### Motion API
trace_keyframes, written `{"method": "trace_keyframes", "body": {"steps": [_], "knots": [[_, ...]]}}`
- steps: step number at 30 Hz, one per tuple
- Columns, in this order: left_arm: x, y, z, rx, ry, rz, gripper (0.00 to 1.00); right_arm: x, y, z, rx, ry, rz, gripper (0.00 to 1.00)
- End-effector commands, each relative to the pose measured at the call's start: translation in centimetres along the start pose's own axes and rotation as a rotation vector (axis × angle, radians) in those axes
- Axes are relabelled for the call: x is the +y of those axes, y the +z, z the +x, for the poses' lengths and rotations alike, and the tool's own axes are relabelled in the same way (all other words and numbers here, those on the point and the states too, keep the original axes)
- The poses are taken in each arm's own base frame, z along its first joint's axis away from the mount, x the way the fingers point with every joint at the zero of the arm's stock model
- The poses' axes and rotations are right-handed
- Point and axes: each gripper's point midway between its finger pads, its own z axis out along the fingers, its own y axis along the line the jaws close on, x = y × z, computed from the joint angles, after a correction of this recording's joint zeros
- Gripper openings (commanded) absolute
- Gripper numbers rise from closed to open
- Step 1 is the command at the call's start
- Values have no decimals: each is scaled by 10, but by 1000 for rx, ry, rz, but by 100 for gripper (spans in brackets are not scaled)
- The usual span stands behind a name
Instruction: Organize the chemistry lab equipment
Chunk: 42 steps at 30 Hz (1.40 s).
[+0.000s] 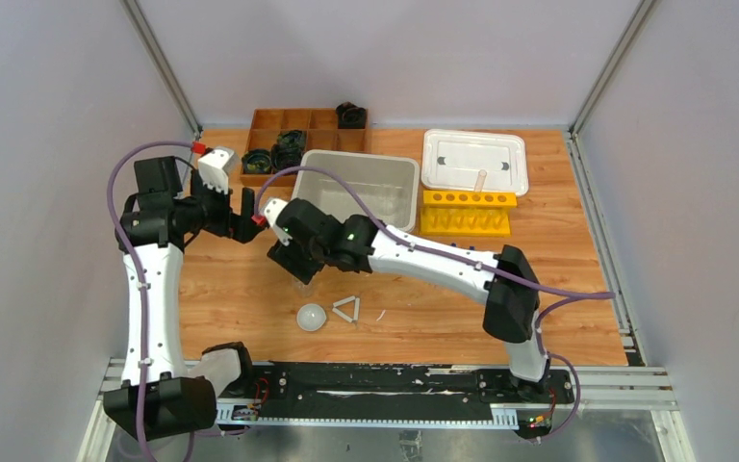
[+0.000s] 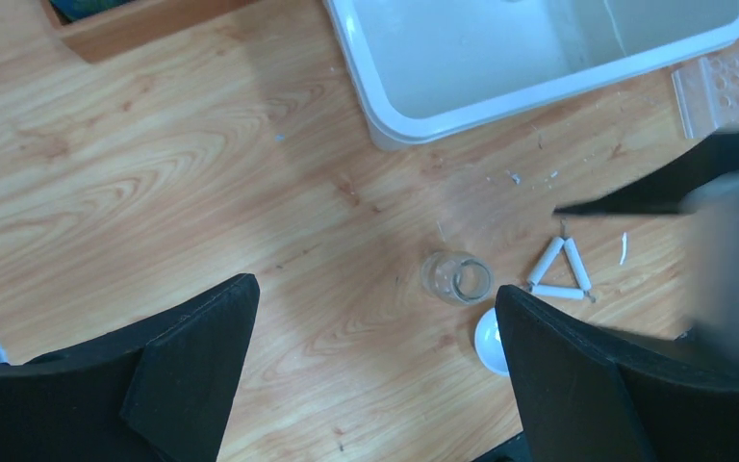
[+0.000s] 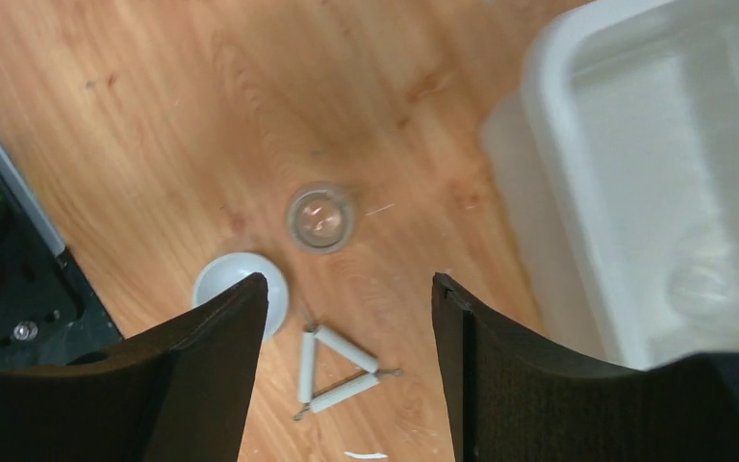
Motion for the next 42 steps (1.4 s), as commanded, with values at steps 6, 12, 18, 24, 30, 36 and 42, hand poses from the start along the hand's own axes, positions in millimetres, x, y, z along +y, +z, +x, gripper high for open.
{"method": "trace_keyframes", "body": {"steps": [6, 12, 18, 24, 30, 36, 42], "knots": [[10, -7, -7, -21, -7, -33, 100, 53, 36, 39, 107, 38, -200, 63], [18, -8, 2, 0, -21, -70, 100, 54, 54, 55, 149, 23, -188, 56], [27, -6, 12, 39, -34, -86, 100, 52, 63, 58, 159, 15, -179, 48], [27, -6, 13, 40, -35, -81, 100, 54, 68, 57, 157, 3, -191, 43], [29, -4, 17, 50, -39, -82, 100, 53, 65, 52, 147, -13, -185, 38], [32, -2, 18, 60, -58, -83, 100, 58, 59, 42, 121, -28, -197, 34], [36, 2, 24, 79, -80, -85, 100, 67, 74, 55, 160, -19, -225, 28]]}}
